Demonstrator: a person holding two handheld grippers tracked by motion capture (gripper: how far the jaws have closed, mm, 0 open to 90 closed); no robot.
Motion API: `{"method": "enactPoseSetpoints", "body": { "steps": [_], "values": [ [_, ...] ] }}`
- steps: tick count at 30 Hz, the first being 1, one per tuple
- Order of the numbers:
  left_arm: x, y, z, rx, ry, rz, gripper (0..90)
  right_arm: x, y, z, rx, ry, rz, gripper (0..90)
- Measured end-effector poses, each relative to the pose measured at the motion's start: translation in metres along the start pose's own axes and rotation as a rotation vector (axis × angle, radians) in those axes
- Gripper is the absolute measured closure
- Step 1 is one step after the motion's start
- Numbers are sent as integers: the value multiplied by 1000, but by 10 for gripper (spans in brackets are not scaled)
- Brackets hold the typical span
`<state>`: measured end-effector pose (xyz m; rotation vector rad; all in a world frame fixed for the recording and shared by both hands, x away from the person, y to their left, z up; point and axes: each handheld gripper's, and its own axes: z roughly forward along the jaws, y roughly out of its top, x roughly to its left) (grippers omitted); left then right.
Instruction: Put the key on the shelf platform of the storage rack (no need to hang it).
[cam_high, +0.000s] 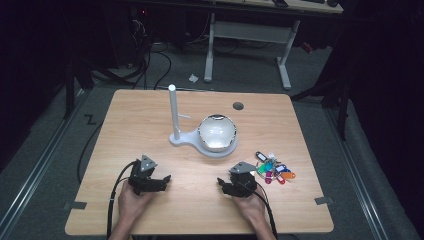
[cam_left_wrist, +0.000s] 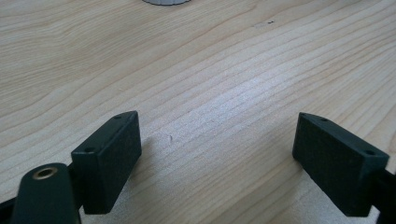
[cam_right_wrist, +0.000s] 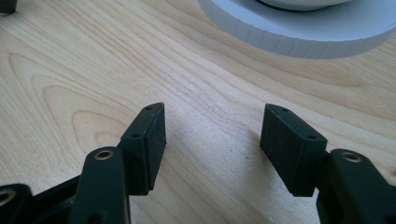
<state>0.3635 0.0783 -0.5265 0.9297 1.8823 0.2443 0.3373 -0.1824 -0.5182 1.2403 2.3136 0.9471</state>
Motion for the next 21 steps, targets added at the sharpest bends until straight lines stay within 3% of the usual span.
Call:
{"method": "enactPoseSetpoints", "body": {
  "steps": [21],
  "values": [
    [0, 0, 0, 1, -1, -4, 158, -16, -8, -30, -41, -29, 51, 436]
  ]
}}
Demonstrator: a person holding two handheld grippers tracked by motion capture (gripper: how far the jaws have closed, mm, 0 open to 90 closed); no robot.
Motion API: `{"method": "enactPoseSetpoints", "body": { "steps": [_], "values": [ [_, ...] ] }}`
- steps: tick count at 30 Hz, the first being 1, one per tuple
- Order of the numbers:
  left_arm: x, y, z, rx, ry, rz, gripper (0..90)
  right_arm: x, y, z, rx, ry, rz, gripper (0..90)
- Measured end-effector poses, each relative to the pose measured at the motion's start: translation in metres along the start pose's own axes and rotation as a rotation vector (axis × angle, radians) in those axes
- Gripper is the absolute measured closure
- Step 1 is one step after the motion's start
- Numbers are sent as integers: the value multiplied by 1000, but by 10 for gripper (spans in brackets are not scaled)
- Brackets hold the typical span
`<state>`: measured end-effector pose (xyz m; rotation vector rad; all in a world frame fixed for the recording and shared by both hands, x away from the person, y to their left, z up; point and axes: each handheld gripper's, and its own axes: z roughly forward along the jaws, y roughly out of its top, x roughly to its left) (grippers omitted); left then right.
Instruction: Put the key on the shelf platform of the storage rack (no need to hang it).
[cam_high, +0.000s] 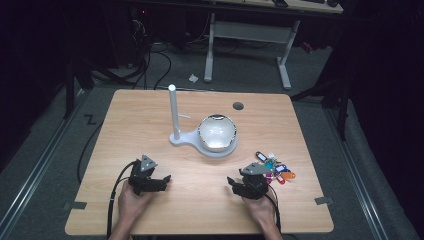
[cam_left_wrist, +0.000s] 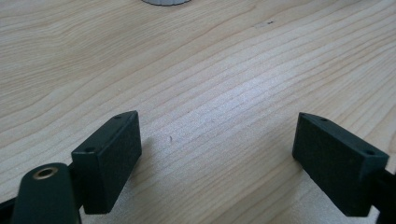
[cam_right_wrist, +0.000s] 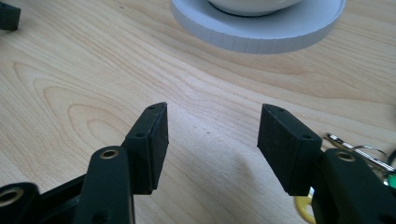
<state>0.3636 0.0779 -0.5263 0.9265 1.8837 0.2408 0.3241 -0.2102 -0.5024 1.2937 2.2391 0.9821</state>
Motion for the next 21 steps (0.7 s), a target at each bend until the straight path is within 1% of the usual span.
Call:
{"method": "enactPoseSetpoints", "body": {
  "steps": [2, 4, 5, 8, 12, 13, 17, 21],
  "values": [
    [0, 0, 0, 0, 0, 0, 158, -3, 0, -3, -10, 0, 18, 436],
    [0, 0, 0, -1, -1, 2, 159, -6, 0, -5, -14, -2, 23, 435],
    [0, 0, 0, -1, -1, 3, 159, -8, 0, -7, -15, -5, 18, 434],
    [0, 0, 0, -2, 0, 2, 160, -13, -1, -13, -29, -13, 33, 431],
    [0, 0, 1, -2, -2, 5, 159, -23, -4, -21, -47, -26, 72, 430],
    [0, 0, 1, -4, -7, 17, 158, -26, -5, -22, -51, -29, 75, 430],
    [0, -1, 0, -3, -10, 16, 161, -34, -6, -29, -51, -38, 99, 428],
    [0, -1, 0, -2, -10, 16, 161, -41, -8, -37, -70, -65, 108, 426]
  ]
}}
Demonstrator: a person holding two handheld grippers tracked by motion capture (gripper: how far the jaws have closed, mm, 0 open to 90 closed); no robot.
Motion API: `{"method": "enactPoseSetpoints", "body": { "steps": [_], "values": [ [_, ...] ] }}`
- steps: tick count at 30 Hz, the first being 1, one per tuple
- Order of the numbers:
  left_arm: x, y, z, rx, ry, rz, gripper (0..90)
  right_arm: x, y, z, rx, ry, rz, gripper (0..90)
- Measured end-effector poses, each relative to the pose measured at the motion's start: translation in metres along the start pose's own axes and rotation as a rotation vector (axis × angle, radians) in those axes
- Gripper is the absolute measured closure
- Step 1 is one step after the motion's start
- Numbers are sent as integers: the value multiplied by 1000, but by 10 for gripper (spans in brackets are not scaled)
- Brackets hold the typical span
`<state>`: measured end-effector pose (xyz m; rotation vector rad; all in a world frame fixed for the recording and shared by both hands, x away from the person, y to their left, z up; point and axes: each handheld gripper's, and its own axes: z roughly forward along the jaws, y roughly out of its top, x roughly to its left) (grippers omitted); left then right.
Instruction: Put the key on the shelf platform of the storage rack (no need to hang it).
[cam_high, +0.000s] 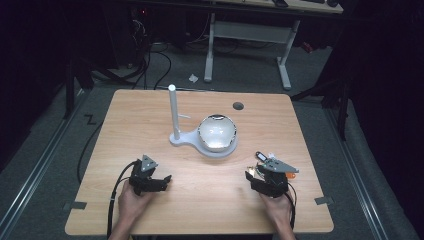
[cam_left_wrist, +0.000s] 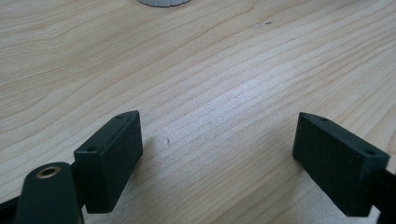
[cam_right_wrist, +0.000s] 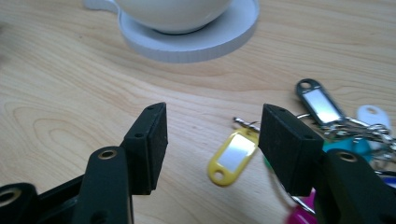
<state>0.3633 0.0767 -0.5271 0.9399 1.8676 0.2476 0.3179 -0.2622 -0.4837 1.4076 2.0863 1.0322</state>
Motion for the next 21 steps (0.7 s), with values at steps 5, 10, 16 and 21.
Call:
{"method": "enactPoseSetpoints", "body": {
  "steps": [5, 10, 16, 21],
  "values": [
    [0, 0, 0, 0, 0, 0, 161, -12, -1, -6, 0, -40, 15, 423],
    [0, 0, 0, 1, 0, -3, 162, -27, -2, -11, 5, -91, 41, 422],
    [0, 0, 0, 1, 0, -2, 162, -41, -6, -12, 26, -128, 69, 406],
    [0, 0, 0, 2, 0, -3, 162, -49, -9, -9, 46, -157, 93, 391]
  ]
}}
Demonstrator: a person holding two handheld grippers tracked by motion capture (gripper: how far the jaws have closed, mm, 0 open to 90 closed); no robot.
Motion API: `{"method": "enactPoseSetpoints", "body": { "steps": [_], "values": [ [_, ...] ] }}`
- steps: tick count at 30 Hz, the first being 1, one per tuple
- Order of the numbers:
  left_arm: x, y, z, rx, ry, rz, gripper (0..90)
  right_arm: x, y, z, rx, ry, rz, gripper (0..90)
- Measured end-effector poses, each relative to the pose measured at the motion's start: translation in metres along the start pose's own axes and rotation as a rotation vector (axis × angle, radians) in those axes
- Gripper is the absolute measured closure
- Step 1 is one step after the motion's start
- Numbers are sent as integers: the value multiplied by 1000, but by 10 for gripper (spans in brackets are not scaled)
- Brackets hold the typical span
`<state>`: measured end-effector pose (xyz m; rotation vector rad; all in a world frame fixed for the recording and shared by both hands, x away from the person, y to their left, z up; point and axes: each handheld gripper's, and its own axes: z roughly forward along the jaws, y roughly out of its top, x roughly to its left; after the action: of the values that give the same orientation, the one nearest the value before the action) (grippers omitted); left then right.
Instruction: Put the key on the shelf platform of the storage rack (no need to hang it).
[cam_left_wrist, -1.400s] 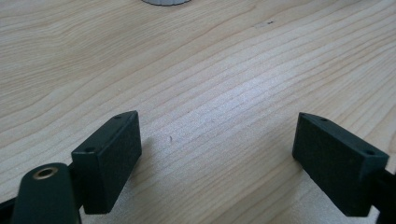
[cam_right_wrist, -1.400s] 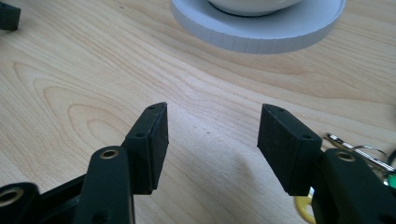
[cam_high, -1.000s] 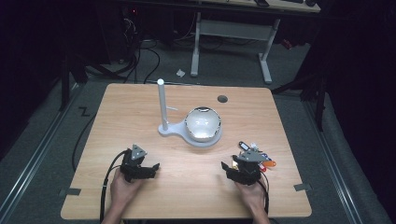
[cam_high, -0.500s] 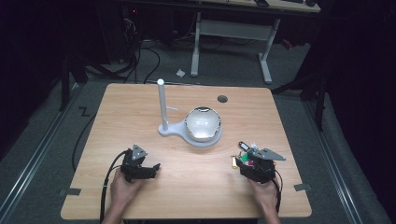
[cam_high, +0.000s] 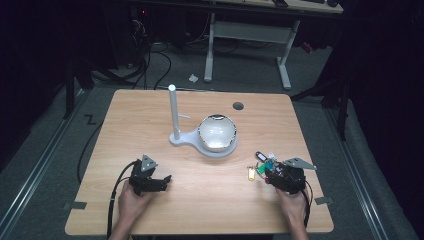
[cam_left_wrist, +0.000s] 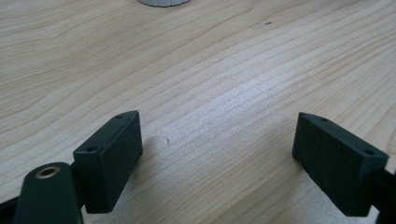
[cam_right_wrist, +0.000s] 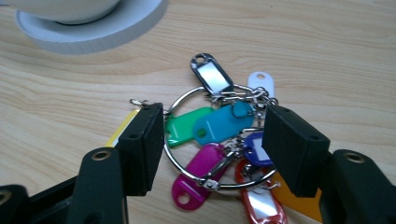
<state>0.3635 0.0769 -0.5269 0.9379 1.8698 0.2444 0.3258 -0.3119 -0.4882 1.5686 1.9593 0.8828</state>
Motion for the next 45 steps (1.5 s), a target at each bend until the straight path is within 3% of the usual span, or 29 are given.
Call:
{"method": "enactPoseSetpoints", "body": {
  "steps": [12, 24, 29, 35, 40, 45],
  "values": [
    [0, 0, 0, 1, 3, -7, 165, -8, 3, 21, 55, -33, 45, 363],
    [0, 0, 0, 1, 4, -7, 166, -10, 10, 36, 39, -47, 52, 368],
    [0, 0, 0, 0, 5, -7, 166, -6, 18, 43, 78, -61, 11, 376],
    [0, 0, 0, -1, 4, -6, 166, -4, 21, 48, 76, -92, -12, 417],
    [0, 0, 0, -1, 3, -5, 166, 6, 26, 54, 128, -176, -142, 499],
    [0, 0, 0, -1, 4, -7, 166, 8, 27, 56, 110, -181, -150, 561]
  ]
}}
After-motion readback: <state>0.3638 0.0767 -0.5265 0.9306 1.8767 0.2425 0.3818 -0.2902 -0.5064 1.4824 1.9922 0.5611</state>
